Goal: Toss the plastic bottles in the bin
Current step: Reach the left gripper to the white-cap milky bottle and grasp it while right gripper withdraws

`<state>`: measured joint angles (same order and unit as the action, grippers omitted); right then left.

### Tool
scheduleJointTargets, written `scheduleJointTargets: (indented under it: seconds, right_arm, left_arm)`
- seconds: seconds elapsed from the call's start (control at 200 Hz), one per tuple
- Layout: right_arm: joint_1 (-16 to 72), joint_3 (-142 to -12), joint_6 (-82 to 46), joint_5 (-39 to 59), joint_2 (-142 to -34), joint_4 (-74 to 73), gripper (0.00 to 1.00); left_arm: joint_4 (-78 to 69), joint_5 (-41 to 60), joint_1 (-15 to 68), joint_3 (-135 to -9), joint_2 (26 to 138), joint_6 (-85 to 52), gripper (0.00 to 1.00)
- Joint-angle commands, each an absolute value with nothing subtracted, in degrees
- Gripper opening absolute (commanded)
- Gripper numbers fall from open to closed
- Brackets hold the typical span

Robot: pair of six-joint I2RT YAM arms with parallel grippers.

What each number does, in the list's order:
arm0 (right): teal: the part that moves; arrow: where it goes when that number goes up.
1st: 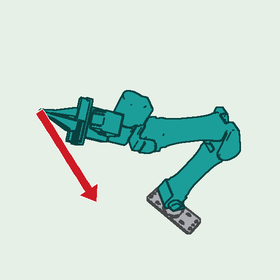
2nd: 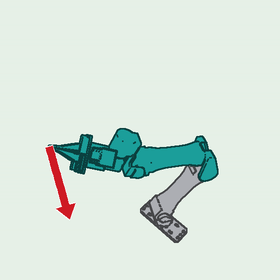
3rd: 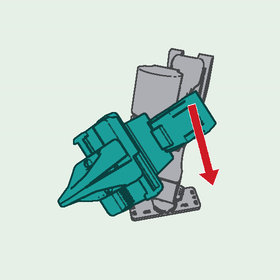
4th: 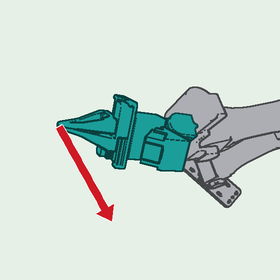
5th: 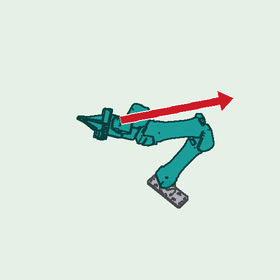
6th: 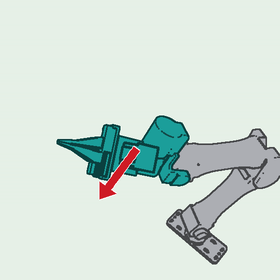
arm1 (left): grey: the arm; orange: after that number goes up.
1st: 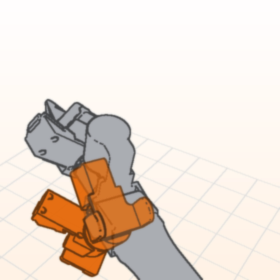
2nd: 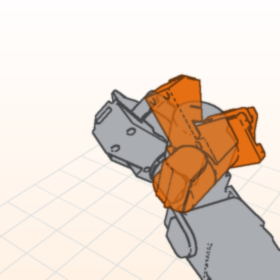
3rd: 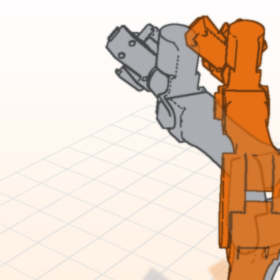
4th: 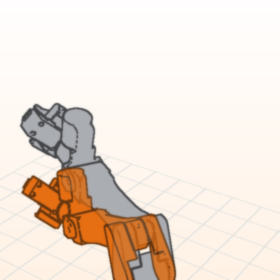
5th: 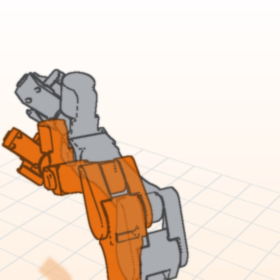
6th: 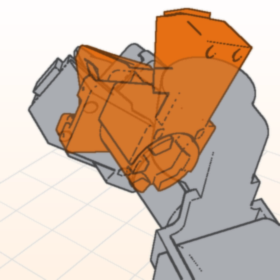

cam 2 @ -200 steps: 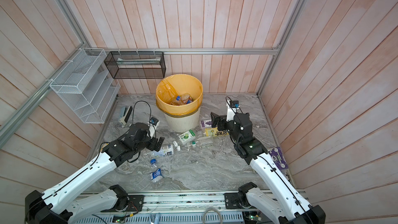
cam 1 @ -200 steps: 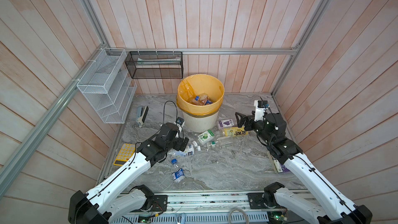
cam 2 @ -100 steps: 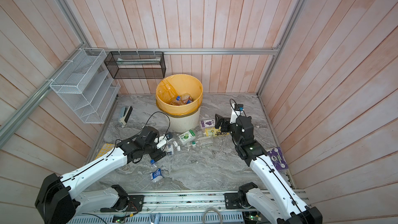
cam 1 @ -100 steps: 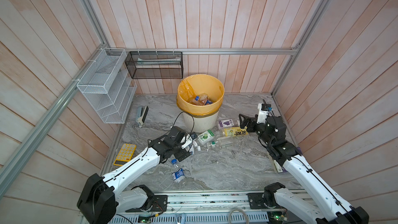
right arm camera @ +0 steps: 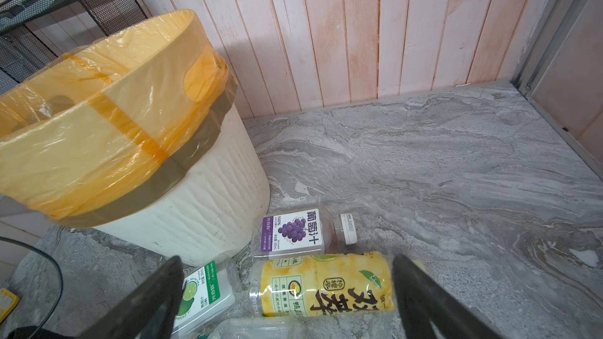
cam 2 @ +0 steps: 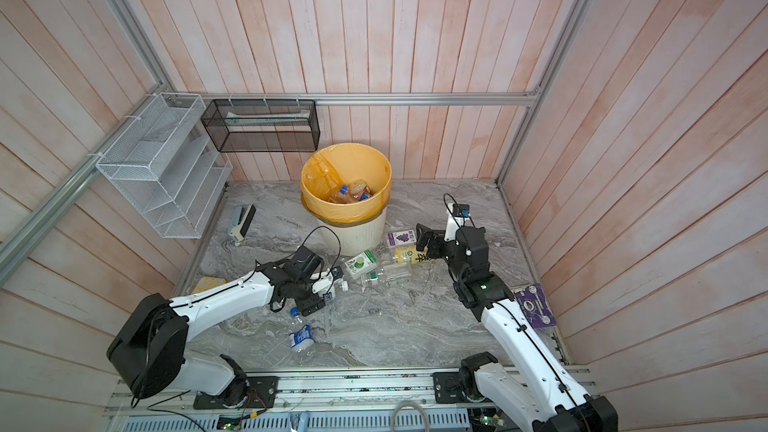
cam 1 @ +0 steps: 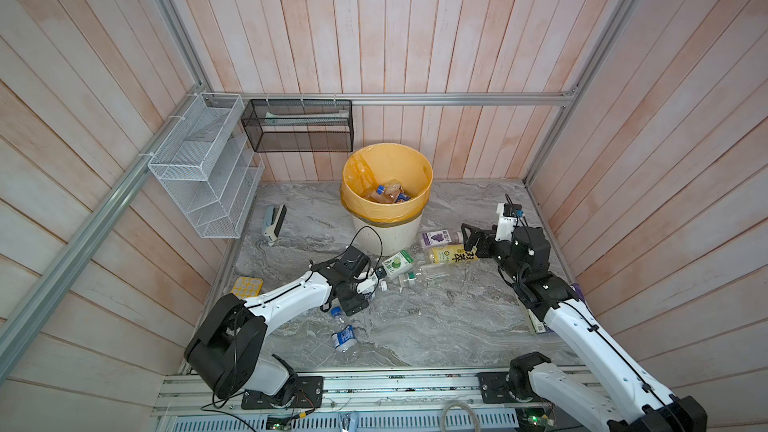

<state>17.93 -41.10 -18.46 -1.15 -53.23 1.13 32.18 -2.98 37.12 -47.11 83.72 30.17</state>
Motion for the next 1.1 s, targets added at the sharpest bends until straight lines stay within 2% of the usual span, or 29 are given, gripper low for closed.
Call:
scheduleJointTargets:
  seconds: [0.0, 0.445, 0.74, 1.095]
  right_arm:
    - [17.4, -40.4, -18.4, -0.3, -52.9, -0.3, 0.99]
    - [16.8, -39.6, -18.5, -1.0, -52.3, 0.0, 0.99]
    - [16.4, -39.4, -18.3, -1.8, -51.9, 0.7, 0.99]
    - [16.0, -38.9, -18.4, -2.0, -51.9, 0.8, 0.99]
  left_arm:
    - [30.3, -4.8, 37.3, -47.9, 85.3, 30.8, 0.81]
    - [28.9, -6.3, 37.6, -47.9, 87.8, 32.2, 0.77]
    - [29.3, -6.1, 37.8, -47.7, 87.9, 32.9, 0.66]
    - [29.5, -6.7, 37.8, -47.7, 87.1, 33.3, 0.61]
